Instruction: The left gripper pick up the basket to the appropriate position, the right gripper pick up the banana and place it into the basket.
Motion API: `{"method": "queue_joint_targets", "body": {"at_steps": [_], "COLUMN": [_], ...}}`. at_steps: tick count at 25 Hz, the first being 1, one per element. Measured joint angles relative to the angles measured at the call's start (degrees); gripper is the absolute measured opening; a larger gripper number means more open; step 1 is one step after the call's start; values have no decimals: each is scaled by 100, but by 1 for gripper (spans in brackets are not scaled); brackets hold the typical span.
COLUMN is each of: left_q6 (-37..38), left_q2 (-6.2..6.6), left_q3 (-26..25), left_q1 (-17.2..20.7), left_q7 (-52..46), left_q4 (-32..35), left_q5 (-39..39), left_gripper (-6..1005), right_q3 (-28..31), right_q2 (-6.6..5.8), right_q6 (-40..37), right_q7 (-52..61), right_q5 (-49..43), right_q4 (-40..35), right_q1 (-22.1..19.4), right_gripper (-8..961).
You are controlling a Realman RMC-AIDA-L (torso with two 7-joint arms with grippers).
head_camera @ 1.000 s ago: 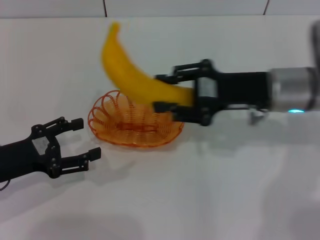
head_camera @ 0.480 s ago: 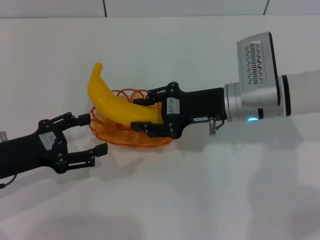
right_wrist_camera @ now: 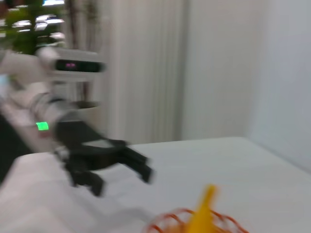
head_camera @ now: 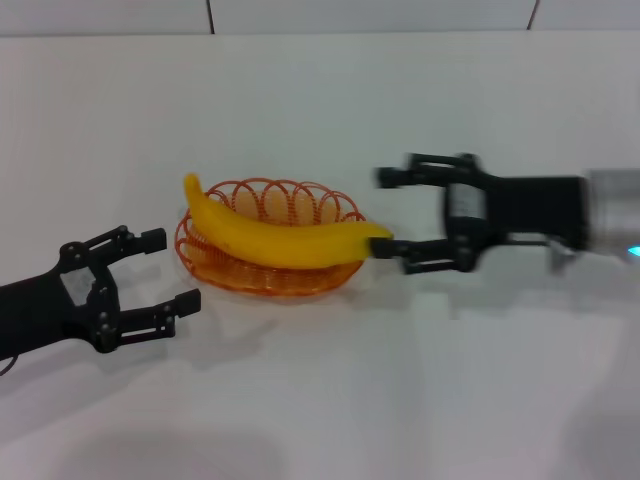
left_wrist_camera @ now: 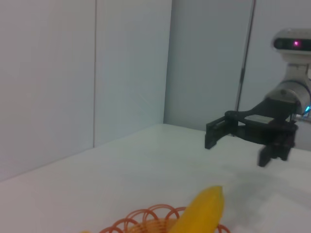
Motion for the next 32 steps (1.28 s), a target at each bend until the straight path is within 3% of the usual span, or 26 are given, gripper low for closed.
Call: {"method": "queue_joint_targets", "body": {"at_steps": [4,8,13,32], "left_q6": [-19,-53,-98,-180], "left_q2": [-6,-32,-38,-88], "left_q3": [-100,-378,-538,-583], "left_q1": [101,282,337,258], "left_q7": [283,591,643,708], "left_q4": [-1,-20,-103,-159], "left_q5": [9,46,156,266], "left_gripper": [908,908,908,908], "right_q3": [493,621,791,871], "right_q2": [-7,15,16,11], "right_q6": [101,118,117,27], "right_q7": [-325,-1083,-1753,-1737], "right_q5": [83,83,174,234], "right_q4": [-28,357,786,864], "right_q1": [-659,-1019,-1047,-985], "right_gripper": [828,827,826,825]}}
